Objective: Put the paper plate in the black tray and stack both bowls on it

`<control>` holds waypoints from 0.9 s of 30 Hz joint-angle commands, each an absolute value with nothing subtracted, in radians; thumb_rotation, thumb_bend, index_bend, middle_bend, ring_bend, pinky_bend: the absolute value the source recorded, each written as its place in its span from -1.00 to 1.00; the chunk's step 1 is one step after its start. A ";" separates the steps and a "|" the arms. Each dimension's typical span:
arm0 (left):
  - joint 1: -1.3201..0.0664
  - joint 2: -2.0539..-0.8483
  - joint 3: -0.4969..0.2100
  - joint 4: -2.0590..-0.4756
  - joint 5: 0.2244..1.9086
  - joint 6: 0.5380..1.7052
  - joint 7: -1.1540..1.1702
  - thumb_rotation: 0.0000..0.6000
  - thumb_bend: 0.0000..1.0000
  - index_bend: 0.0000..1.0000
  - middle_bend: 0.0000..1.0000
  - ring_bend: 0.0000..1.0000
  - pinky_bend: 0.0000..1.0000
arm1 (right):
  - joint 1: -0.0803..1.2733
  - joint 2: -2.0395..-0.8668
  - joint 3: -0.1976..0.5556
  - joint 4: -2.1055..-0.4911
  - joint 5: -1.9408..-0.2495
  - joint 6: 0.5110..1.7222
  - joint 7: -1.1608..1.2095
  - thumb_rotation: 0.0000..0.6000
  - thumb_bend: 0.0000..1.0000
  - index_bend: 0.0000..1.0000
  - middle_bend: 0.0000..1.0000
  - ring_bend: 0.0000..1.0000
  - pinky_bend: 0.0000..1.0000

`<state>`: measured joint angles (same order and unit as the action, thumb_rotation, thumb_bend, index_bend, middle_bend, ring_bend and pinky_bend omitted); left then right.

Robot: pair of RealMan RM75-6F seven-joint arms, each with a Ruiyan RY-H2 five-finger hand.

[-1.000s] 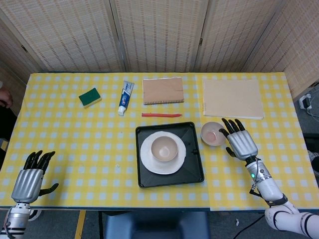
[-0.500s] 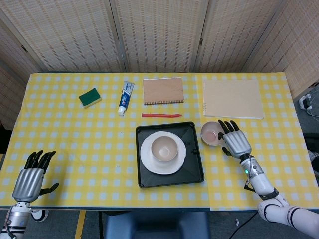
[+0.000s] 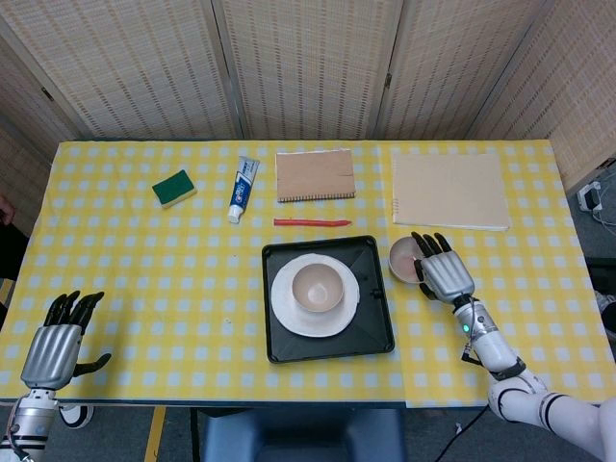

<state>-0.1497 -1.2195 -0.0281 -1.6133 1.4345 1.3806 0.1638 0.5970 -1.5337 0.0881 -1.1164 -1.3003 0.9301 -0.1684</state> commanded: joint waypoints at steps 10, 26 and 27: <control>-0.142 -1.203 -0.021 -1.624 1.455 1.398 0.140 1.00 -0.62 -0.77 -0.67 -0.91 -1.00 | 0.562 -1.447 0.080 -1.296 -1.370 1.050 -0.222 1.00 -0.19 0.30 -0.92 -1.00 -1.00; -0.140 -1.192 -0.005 -1.638 1.487 1.400 0.116 1.00 -0.62 -0.77 -0.67 -0.91 -1.00 | 0.672 -1.411 0.143 -1.599 -1.324 0.950 -0.397 1.00 -0.19 0.30 -0.95 -1.00 -1.00; -0.139 -1.191 -0.007 -1.637 1.484 1.401 0.114 1.00 -0.62 -0.77 -0.67 -0.91 -1.00 | 0.685 -1.419 0.151 -1.603 -1.305 0.932 -0.400 1.00 -0.19 0.30 -0.95 -1.00 -1.00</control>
